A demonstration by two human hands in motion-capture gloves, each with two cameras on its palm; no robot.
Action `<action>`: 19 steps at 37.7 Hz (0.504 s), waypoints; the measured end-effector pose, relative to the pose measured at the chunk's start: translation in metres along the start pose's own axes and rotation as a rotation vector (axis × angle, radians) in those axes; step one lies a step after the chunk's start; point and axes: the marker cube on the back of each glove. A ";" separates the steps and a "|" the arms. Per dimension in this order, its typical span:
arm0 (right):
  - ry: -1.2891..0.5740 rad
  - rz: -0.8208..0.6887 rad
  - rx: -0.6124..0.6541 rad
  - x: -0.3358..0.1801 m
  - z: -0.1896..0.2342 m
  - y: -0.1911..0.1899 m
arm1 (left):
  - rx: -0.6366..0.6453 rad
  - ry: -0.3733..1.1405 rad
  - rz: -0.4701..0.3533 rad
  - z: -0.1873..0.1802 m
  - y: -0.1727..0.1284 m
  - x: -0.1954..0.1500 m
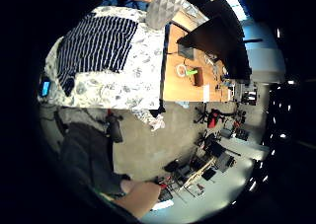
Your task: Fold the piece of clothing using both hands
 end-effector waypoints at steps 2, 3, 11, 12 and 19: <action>0.005 0.007 -0.010 0.000 0.001 0.003 | 0.001 -0.002 -0.001 0.000 0.000 0.000; 0.009 0.010 -0.019 -0.001 0.001 0.006 | 0.001 -0.005 -0.002 0.001 0.000 -0.001; 0.027 0.032 -0.044 0.006 0.013 -0.001 | 0.008 0.001 -0.021 0.003 -0.004 -0.009; 0.026 0.031 -0.043 0.006 0.013 -0.002 | 0.011 0.004 -0.022 0.003 -0.004 -0.011; 0.030 0.031 -0.036 0.003 0.006 -0.006 | 0.000 0.033 -0.055 0.008 -0.011 -0.021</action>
